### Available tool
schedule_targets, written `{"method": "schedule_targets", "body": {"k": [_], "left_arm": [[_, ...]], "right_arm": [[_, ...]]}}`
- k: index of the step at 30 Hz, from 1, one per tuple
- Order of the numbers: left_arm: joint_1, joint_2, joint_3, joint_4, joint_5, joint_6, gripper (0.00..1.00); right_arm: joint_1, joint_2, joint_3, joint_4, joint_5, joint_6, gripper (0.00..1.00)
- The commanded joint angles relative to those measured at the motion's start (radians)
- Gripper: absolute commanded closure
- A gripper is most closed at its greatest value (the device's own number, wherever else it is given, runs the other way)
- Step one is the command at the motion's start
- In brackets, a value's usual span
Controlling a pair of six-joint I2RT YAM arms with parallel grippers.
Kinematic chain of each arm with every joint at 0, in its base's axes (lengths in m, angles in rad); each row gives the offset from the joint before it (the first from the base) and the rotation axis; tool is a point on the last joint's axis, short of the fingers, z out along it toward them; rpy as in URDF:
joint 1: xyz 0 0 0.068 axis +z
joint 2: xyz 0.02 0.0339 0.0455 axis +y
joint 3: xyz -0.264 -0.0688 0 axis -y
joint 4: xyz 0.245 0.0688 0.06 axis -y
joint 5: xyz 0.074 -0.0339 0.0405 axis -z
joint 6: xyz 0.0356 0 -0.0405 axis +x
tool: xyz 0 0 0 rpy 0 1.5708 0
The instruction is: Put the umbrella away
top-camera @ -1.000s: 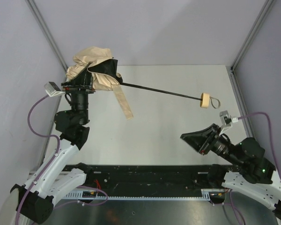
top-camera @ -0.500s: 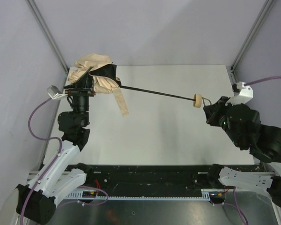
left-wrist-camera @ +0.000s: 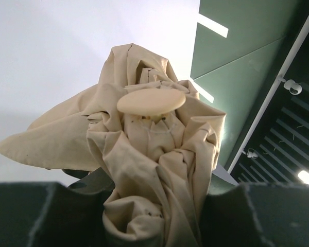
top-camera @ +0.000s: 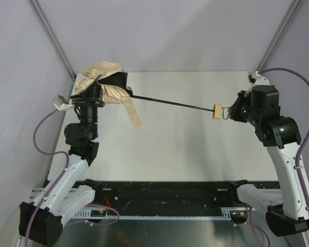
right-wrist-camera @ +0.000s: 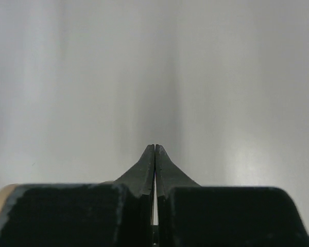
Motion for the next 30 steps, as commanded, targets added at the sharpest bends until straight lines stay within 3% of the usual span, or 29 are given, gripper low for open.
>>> {"method": "schedule_targets", "body": {"k": [1,5,8,12,14,18,19,22,24,27,29,30], "left_arm": [[0.008,0.021,0.008,0.106,0.025,-0.053,1.0],[-0.013,0.06,0.025,0.127,0.048,-0.046,1.0],[-0.084,0.106,0.045,0.135,0.028,-0.033,1.0],[-0.136,0.188,0.053,0.21,0.024,-0.076,1.0],[-0.139,0.197,0.044,0.227,0.008,-0.097,1.0],[-0.137,0.191,0.057,0.238,0.0,-0.064,1.0],[-0.137,0.188,0.058,0.24,-0.002,-0.058,1.0],[-0.135,0.192,0.057,0.256,-0.006,-0.062,1.0],[-0.134,0.195,0.062,0.266,-0.004,-0.057,1.0],[-0.125,0.189,0.053,0.283,0.0,-0.071,1.0],[-0.122,0.178,0.043,0.29,-0.005,-0.074,1.0],[-0.123,0.174,0.041,0.292,-0.006,-0.07,1.0]], "right_arm": [[0.105,0.051,0.036,0.103,-0.184,-0.033,1.0],[0.442,0.211,0.189,0.099,0.027,0.08,1.0],[0.62,0.427,0.377,0.147,0.061,0.161,1.0],[0.695,0.731,0.743,0.115,0.065,0.165,1.0],[0.674,0.776,0.804,0.092,0.069,0.155,1.0],[0.552,0.586,0.495,0.229,-0.043,0.149,0.98],[0.503,0.511,0.384,0.281,-0.076,0.154,0.91],[0.327,0.256,0.041,0.439,-0.246,0.201,0.5],[0.204,0.145,-0.149,0.571,-0.46,0.286,0.3],[0.189,0.049,-0.412,1.018,-0.82,0.499,0.14],[0.21,0.037,-0.537,1.261,-0.875,0.732,0.09],[0.219,0.044,-0.565,1.265,-0.856,0.845,0.07]]}}
